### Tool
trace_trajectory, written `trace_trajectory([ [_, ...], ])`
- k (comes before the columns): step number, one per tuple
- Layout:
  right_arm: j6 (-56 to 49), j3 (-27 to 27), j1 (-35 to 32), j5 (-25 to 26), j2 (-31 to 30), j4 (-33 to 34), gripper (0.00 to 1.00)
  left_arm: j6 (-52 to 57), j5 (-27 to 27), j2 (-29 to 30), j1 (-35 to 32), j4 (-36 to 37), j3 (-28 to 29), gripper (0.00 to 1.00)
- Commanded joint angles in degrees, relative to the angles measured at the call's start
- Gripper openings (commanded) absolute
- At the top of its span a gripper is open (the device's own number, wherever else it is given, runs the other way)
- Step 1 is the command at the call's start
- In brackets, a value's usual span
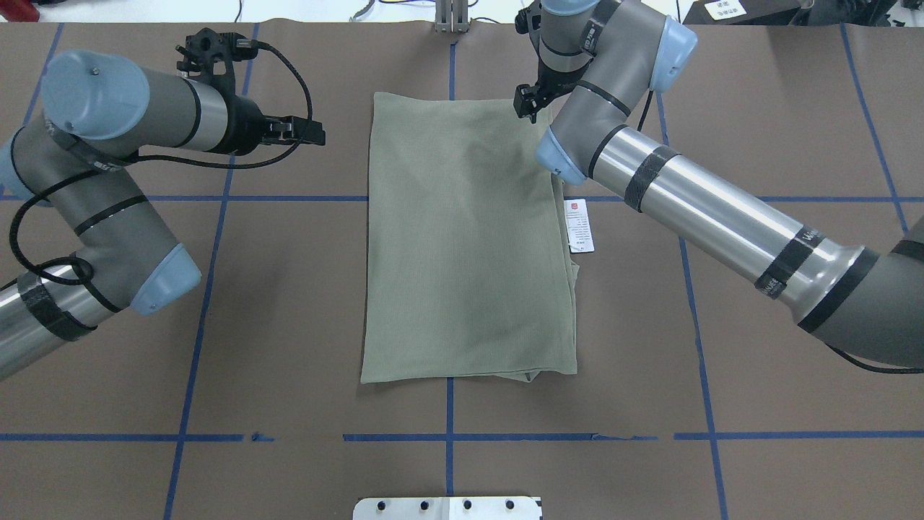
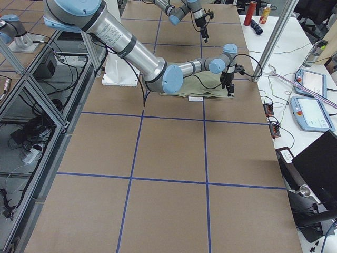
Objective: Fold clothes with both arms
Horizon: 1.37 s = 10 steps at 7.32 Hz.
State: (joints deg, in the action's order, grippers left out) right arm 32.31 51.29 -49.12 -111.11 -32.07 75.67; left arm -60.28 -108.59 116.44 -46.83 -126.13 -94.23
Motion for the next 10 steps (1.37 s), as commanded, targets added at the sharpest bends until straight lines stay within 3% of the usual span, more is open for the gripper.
trace_trajectory([
  [1, 0.73, 18.57, -0.01, -1.57, -6.04, 12.34, 1.00, -3.94, -7.30, -5.92, -0.01, 8.84, -11.01, 1.00],
  [3, 4.31, 35.28, 0.95, -4.01, -14.99, 16.34, 1.00, -21.64, -10.06, -9.81, 1.73, 8.53, -18.15, 1.00],
  [4, 5.91, 40.93, 1.13, -6.64, -19.13, 16.44, 1.00, -30.77, -8.67, -9.82, 7.14, 7.57, -18.71, 1.00],
  [6, 8.64, 49.74, 1.83, -7.54, -26.17, 16.53, 1.00, -42.95, 5.52, -9.47, 20.49, 6.51, -18.63, 1.00],
  [8, 10.75, 55.03, 2.10, -8.86, -30.32, 16.44, 1.00, -47.64, 15.12, -9.12, 32.01, 7.29, -17.14, 1.00],
  [10, 11.98, 55.23, 3.23, -8.95, -30.60, 16.44, 1.00, -47.92, 17.97, -7.20, 33.21, 8.52, -14.25, 1.00],
])
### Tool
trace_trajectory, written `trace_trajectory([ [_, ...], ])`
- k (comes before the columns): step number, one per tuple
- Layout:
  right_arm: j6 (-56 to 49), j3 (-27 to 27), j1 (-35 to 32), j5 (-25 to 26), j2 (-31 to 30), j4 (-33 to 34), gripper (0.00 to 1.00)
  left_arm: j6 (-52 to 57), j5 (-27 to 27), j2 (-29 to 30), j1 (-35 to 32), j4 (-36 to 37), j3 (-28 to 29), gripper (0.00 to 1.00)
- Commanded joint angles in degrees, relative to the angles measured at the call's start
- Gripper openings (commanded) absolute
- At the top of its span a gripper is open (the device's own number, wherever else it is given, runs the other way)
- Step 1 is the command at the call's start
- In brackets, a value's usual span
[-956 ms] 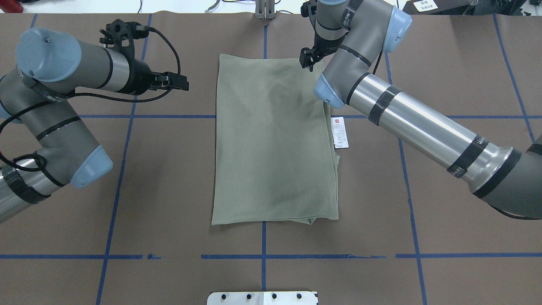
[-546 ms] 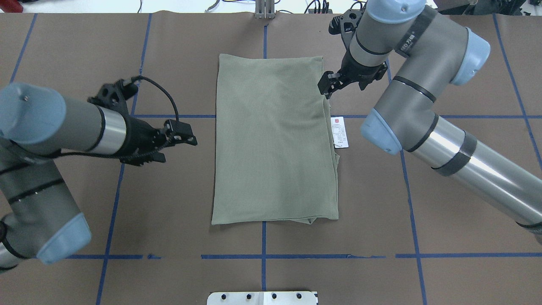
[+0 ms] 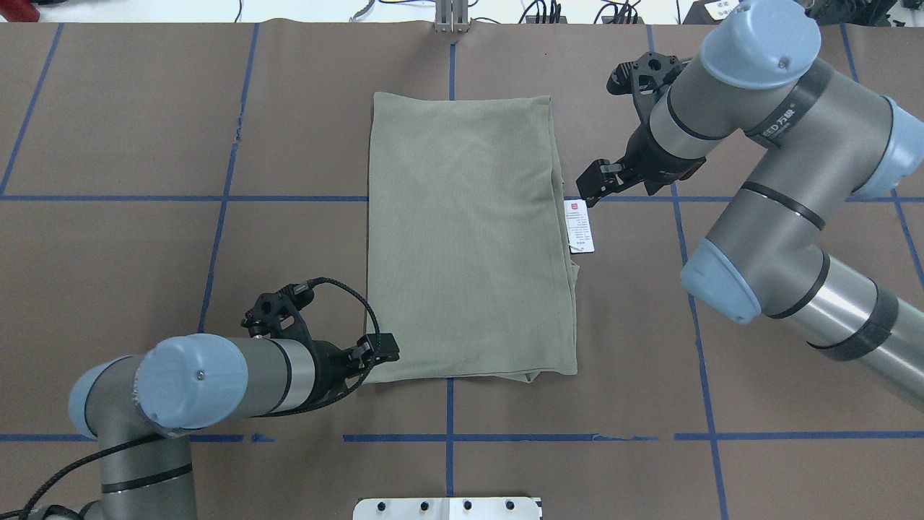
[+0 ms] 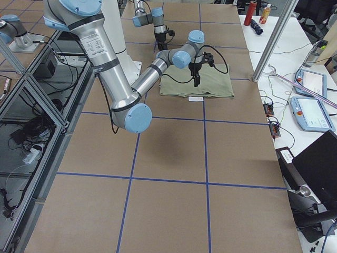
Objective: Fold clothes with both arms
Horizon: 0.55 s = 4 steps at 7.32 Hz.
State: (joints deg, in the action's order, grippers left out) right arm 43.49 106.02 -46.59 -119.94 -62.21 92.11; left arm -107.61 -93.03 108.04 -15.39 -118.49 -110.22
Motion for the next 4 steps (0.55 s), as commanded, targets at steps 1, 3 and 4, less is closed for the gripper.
trace_trajectory([
  [1, 0.89, 0.33, 1.06, -0.04, -0.37, -0.09, 1.00, -0.50, 2.77, 3.73, 1.94, 3.32, 4.11, 1.00],
  [3, 0.81, -0.02, 1.32, 0.05, -0.10, -0.09, 1.00, -0.41, 2.86, 4.73, 1.41, 6.33, 4.58, 1.00],
  [4, 0.81, -0.02, 1.41, 0.05, -0.10, -0.09, 1.00, -0.41, 2.86, 4.72, 1.32, 6.60, 4.75, 1.00],
])
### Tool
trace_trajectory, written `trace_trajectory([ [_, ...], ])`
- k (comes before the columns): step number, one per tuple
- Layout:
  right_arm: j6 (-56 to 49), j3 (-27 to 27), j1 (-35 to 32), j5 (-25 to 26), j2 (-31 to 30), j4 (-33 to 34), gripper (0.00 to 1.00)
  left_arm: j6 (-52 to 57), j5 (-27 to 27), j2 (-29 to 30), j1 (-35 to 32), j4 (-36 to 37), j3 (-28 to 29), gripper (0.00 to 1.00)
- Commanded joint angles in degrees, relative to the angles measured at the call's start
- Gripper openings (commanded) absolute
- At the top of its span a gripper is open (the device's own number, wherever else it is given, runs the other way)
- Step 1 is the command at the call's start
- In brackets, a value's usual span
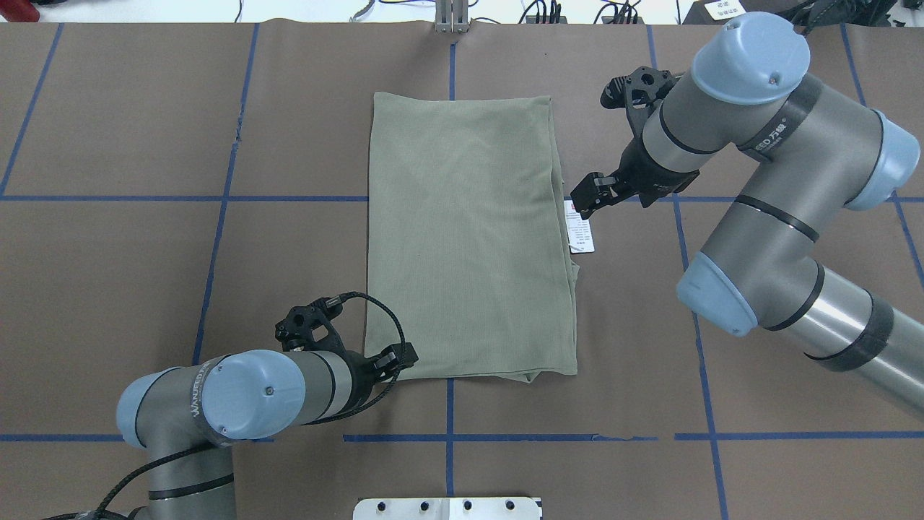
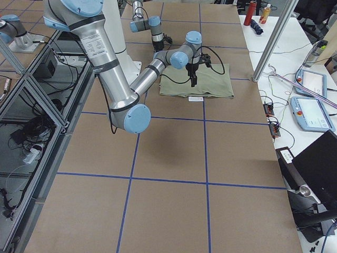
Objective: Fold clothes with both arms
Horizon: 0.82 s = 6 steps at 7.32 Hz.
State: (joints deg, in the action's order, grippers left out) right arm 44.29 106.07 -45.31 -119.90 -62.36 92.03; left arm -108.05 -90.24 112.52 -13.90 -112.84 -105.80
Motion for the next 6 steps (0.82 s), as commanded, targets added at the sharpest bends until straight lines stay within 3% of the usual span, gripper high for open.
trace_trajectory([
  [1, 0.01, -0.16, 0.13, 0.01, 0.04, -0.01, 1.00, 0.03, 0.06, 0.25, -0.08, 2.17, 0.33, 1.00],
  [5, 0.01, -0.33, 0.31, 0.19, -0.13, -0.01, 1.00, 0.03, 0.06, 1.39, -0.25, 5.52, 0.33, 0.93],
  [6, 0.01, -0.33, 0.31, 0.28, -0.13, -0.01, 1.00, 0.12, 0.15, 1.39, -0.34, 5.52, 0.33, 0.84],
])
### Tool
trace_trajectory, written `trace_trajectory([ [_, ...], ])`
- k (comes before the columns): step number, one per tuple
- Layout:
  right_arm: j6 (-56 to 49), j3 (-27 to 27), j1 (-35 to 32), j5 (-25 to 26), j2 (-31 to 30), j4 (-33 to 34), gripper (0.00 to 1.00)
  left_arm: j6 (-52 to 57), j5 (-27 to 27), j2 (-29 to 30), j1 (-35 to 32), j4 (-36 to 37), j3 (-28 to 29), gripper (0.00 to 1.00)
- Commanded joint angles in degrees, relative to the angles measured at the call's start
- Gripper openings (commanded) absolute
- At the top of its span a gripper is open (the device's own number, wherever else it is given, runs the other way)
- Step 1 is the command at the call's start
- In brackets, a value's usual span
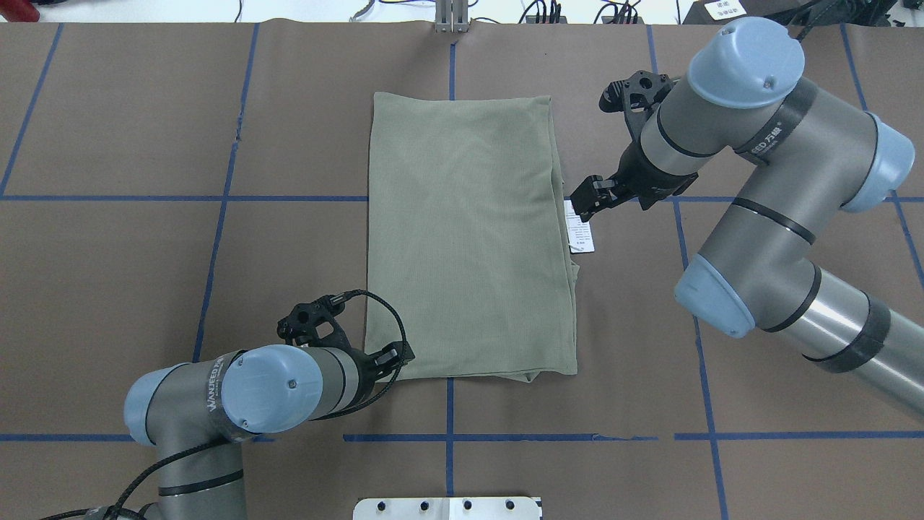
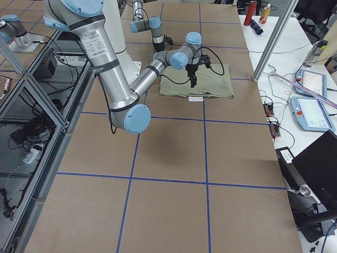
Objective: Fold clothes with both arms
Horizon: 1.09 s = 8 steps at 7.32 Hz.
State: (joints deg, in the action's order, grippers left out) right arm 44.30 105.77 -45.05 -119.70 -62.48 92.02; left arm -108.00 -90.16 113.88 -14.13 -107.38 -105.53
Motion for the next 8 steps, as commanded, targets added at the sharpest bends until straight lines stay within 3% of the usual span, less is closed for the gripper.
trace_trajectory([
  [1, 0.00, -0.21, 0.05, 0.08, -0.01, 0.00, 1.00, 0.07, 0.07, 0.12, -0.02, 0.06, 0.15, 0.81],
  [8, -0.09, -0.30, 0.05, 0.08, -0.01, 0.00, 1.00, 0.07, 0.24, 0.03, -0.63, 0.33, 0.67, 0.54],
])
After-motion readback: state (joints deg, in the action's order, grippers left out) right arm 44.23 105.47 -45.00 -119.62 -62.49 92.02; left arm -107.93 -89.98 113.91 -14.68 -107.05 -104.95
